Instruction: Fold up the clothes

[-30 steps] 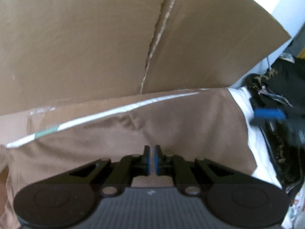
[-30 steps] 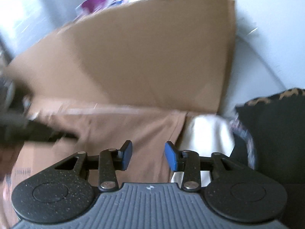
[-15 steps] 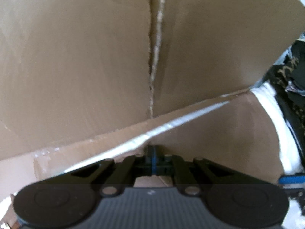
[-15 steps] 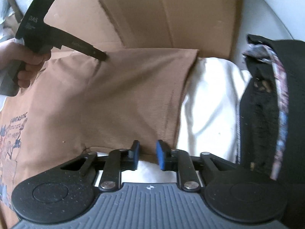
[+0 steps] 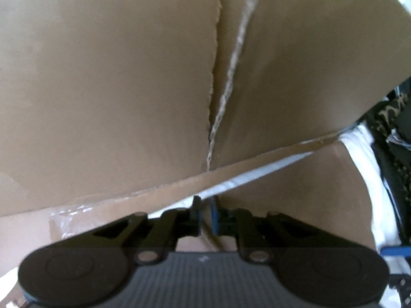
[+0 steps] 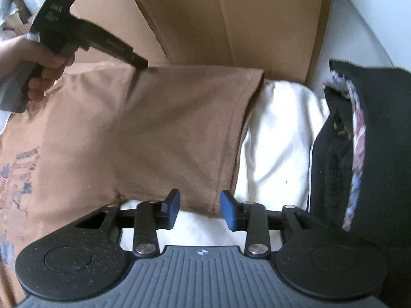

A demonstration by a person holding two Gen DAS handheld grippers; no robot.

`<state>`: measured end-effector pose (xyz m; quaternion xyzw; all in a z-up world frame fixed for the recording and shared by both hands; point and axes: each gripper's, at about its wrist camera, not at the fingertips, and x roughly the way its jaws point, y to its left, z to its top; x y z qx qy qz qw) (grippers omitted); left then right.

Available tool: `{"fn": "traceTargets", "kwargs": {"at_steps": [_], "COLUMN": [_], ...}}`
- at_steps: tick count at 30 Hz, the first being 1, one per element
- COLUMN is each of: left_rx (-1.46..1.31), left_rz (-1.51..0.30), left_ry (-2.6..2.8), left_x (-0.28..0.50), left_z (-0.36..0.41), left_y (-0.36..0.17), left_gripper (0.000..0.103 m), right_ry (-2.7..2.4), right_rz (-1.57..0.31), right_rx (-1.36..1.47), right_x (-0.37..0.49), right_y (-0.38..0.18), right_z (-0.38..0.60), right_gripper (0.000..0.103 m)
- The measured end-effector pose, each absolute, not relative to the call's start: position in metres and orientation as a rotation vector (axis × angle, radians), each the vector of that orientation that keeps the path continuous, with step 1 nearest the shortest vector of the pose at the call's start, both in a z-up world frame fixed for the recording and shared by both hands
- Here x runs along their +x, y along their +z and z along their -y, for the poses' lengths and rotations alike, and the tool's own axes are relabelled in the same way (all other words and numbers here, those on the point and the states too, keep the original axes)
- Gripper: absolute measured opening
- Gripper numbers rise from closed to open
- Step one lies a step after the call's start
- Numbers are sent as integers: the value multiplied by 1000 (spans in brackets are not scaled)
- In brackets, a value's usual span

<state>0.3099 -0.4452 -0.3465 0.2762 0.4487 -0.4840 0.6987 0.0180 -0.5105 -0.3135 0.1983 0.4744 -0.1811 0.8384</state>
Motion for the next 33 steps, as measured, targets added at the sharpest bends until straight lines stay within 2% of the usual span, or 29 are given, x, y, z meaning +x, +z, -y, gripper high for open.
{"fn": "traceTargets", "kwargs": {"at_steps": [1, 6, 8, 19, 26, 33], "left_rx": [610, 581, 588, 595, 482, 432], "left_rz": [-1008, -1031, -1015, -1001, -980, -949], "left_ry": [-1075, -1060, -1054, -906, -795, -665], "left_x": [312, 323, 328, 394, 426, 428], "left_z": [441, 418, 405, 290, 196, 101], "left_y": [-342, -314, -303, -228, -166, -108], "left_gripper": [11, 33, 37, 41, 43, 46], "right_ry": [-382, -356, -333, -271, -200, -58], "right_rz": [-999, -988, -982, -953, -934, -878], "right_rx": [430, 443, 426, 414, 330, 261], "right_x": [19, 36, 46, 100, 141, 182], "right_y": [-309, -281, -270, -206, -158, -121], "right_z": [511, 514, 514, 527, 523, 490], "right_gripper": [43, 45, 46, 46, 46, 52]}}
